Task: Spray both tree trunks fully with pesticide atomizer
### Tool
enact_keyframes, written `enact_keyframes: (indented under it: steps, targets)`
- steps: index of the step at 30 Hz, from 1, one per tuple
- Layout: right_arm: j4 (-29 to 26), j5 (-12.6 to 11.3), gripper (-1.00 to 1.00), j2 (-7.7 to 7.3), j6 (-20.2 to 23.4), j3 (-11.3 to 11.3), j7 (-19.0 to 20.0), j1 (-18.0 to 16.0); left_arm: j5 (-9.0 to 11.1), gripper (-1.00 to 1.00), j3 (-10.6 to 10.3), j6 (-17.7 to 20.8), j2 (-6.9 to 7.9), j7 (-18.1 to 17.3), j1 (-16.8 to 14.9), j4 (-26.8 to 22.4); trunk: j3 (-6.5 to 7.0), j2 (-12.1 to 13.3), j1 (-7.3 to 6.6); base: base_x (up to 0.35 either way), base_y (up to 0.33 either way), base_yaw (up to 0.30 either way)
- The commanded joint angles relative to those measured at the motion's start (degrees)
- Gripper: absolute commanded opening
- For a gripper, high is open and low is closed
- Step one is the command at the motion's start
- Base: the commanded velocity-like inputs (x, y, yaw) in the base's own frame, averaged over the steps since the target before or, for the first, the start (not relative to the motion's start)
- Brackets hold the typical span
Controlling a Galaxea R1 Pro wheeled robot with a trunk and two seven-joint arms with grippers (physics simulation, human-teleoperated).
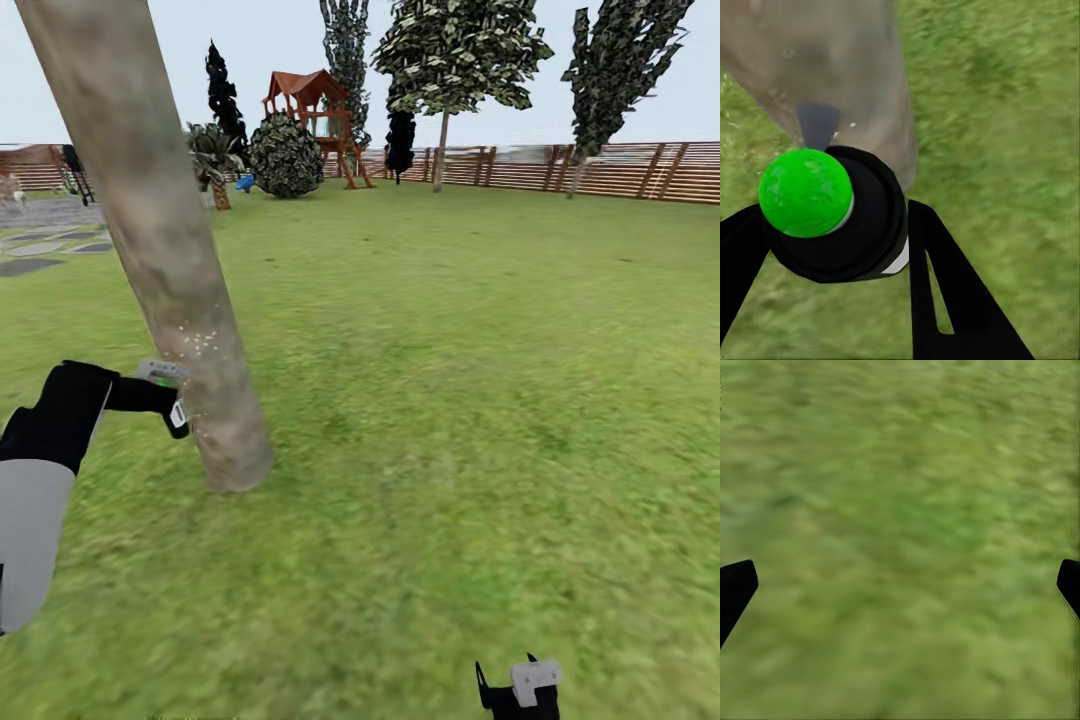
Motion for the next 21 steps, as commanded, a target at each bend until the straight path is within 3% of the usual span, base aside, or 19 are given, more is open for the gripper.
enact_keyframes:
  steps: [1, 6, 11, 19, 21]
  targets:
    - [0.0, 0.0, 1.00, 0.00, 0.0, 0.0, 0.0, 0.0, -1.3, -1.00, 0.1, 0.3, 0.00, -0.1, 0.0, 0.0, 0.00, 0.0, 0.00, 0.006, -0.272, 0.267]
    - [0.0, 0.0, 1.00, 0.00, 0.0, 0.0, 0.0, 0.0, -2.4, -1.00, -0.1, 0.3, -0.15, 0.0, 0.1, 0.1, 0.00, 0.0, 0.00, 0.000, -0.273, 0.235]
    - [0.0, 0.0, 1.00, 0.00, 0.0, 0.0, 0.0, 0.0, -4.0, -1.00, -0.1, 0.3, -0.25, 0.0, 0.1, 0.1, 0.00, 0.0, 0.00, 0.000, -0.273, 0.025]
    - [0.0, 0.0, 1.00, -0.06, 0.0, 0.0, 0.0, 0.0, -4.3, -1.00, -0.1, 0.9, -0.11, 0.2, 0.1, 0.1, 0.00, 0.0, 0.00, 0.000, -0.273, 0.000]
    - [-0.1, 0.0, 1.00, -0.07, 0.0, 0.0, 0.0, 0.0, -6.5, -1.00, 0.2, 0.9, 0.62, 0.3, 0.6, 0.5, 0.00, 0.0, 0.00, 0.000, -0.273, 0.000]
